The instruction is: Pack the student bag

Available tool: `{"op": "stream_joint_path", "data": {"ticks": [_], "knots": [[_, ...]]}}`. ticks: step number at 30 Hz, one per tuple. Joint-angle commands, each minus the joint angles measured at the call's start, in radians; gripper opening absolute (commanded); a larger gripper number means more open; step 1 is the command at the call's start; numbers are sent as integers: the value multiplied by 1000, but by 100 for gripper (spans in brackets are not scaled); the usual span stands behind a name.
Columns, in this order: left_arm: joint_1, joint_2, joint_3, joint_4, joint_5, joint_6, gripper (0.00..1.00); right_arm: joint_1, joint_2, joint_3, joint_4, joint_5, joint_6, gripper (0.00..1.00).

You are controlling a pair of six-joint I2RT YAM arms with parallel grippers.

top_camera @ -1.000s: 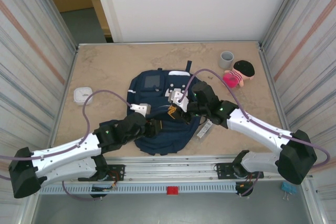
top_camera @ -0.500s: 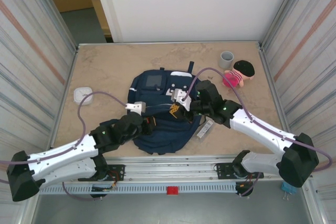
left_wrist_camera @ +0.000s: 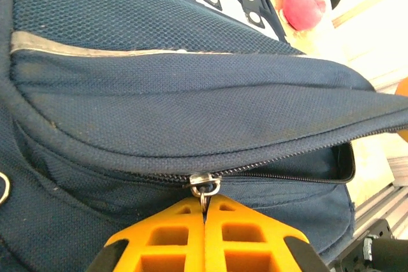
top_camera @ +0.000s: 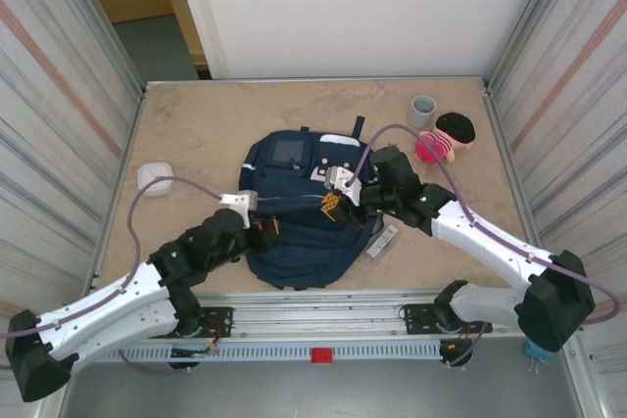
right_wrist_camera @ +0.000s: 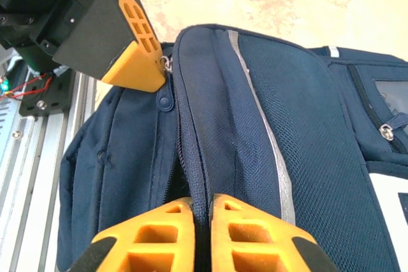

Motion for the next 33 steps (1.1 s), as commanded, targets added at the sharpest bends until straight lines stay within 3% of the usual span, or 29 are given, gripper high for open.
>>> {"op": "stream_joint_path", "data": {"ticks": [1,5,7,15,17,19,23,28,33], "knots": [[12,11,-11,12,46,70,0,41,16,65,19,42,-36,20],[11,46,2,54,89,80,0,105,76,69,51,155,-38,45],[12,57,3,83,106,78,0,131,108,70,72,199,-42,52],[12,52,-8,134,138,54,0,193,219,99,96,257,-53,62],[12,41,-3,99,119,53,0,196,238,111,96,302,-53,52],[12,24,2,31,70,42,0,193,230,108,107,307,-53,30],[31,-40,-17,-92,-20,15,0,152,138,66,152,184,-42,4],[85,-142,-89,-168,-40,-14,0,19,40,40,179,-42,8,0],[140,-228,-112,-221,-37,3,0,-44,21,71,133,-125,-11,0]]}}
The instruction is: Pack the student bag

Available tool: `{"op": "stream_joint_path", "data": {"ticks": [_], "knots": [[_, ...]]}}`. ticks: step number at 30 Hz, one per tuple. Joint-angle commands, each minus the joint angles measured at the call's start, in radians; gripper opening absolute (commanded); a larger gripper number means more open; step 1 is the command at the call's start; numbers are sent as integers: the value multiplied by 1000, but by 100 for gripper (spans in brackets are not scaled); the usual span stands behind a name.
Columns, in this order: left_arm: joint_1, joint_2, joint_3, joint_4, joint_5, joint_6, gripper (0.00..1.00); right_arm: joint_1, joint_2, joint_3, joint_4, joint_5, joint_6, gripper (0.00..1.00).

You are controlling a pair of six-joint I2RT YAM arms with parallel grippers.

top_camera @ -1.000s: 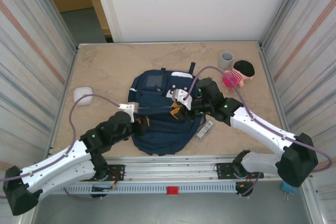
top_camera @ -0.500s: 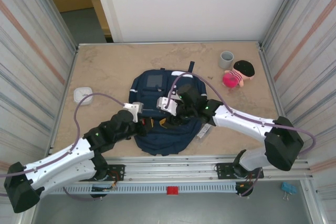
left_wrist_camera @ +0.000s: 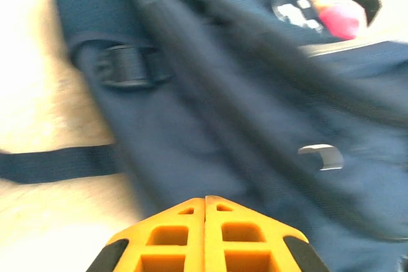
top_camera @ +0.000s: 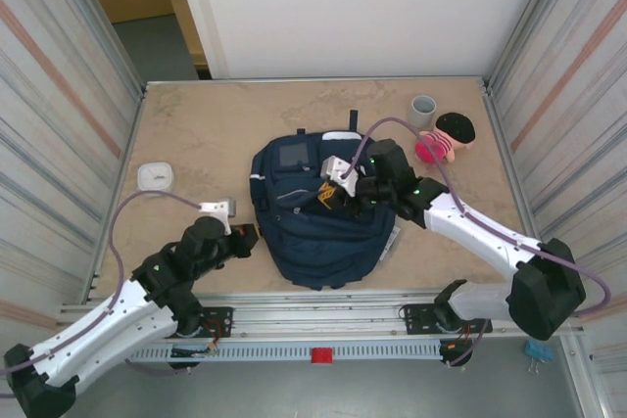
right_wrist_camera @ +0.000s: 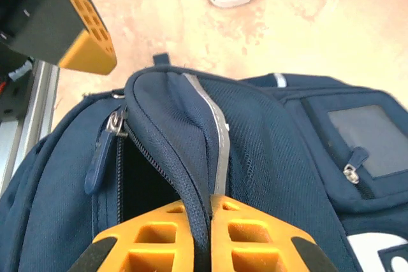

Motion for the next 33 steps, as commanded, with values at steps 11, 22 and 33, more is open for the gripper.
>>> {"op": "stream_joint_path", "data": {"ticks": [11,22,33], "knots": [[-37,24,138,32,116,76,40,41,33,104,23,-81,32,0],[-307,425,382,-127,-184,62,68,78,55,121,35,-75,52,0],[-246,500,339,-4,-237,6,65,99,20,113,10,-141,17,0]]}}
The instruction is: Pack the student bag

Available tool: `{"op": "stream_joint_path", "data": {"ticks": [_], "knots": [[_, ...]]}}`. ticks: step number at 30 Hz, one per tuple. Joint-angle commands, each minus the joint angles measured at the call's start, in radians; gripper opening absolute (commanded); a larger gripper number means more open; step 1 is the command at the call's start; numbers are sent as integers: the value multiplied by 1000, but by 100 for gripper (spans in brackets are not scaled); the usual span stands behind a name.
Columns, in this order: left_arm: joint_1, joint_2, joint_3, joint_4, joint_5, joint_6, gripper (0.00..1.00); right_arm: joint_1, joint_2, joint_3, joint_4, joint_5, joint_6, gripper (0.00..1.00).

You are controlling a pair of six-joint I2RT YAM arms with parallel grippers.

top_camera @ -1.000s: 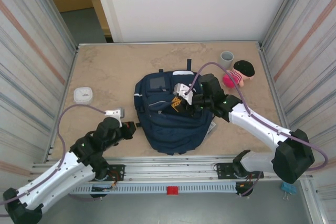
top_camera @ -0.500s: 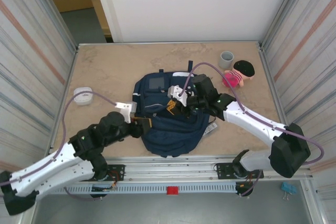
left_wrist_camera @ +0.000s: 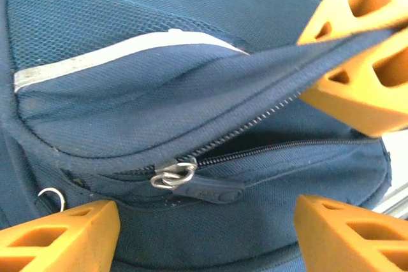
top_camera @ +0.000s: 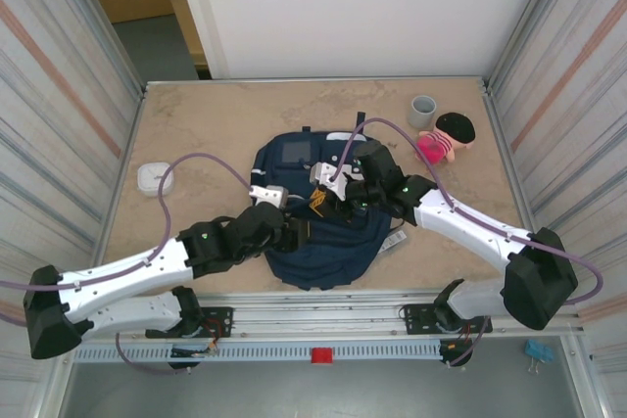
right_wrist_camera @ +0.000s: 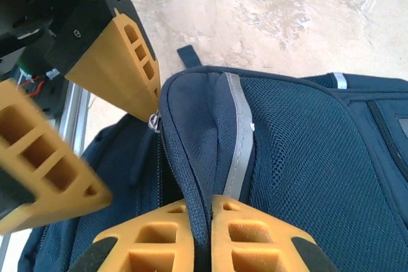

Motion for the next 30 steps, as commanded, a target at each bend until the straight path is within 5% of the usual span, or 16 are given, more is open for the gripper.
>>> {"op": "stream_joint_path", "data": {"ticks": [1,18,24,30], "knots": [[60,-1,-38,24,-52,-46,62,28,-55,58,52,-131,-22,0],[168,-234,-162,-116,-98,-17,10,-85,-107,47,39,-288,-43,0],[226,-277,-151,-157,-78,27,9,-117,-107,71,31,-360,-45,0],[226,-289,-128,-118,0,67,21,-122,-60,124,10,-380,-59,0]]}}
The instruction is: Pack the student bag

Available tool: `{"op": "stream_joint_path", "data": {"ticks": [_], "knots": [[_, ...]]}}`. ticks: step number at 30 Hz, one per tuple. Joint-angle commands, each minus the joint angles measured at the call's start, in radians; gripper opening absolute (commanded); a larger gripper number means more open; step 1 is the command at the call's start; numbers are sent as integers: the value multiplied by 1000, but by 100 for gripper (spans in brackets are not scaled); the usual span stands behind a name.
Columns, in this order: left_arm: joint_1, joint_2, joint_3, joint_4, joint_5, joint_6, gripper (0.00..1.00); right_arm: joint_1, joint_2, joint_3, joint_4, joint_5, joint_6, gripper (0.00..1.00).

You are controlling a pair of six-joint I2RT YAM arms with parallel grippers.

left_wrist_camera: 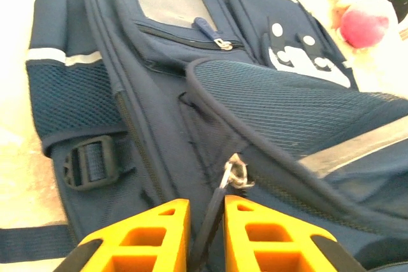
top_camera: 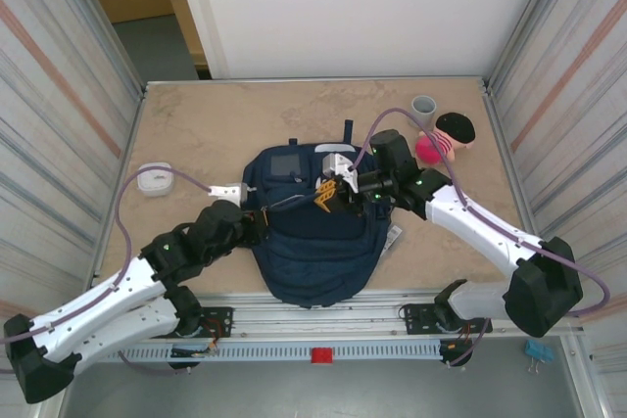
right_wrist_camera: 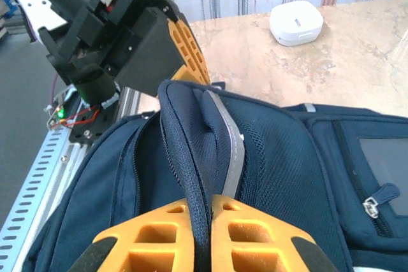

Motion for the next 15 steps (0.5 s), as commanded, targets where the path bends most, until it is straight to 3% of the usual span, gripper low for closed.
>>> {"op": "stream_joint_path", "data": {"ticks": [1,7,15], "knots": [[19,-18,7,-54,-24,50,20,-13,-9,98,34,-143,-44,0],[22,-18,4,-42,-80,86,0,-17,9,148,-56,-197,-101,0],[100,7,-52,20,-30,98,0,-34,0,181,-117,-290,-178,0]]}}
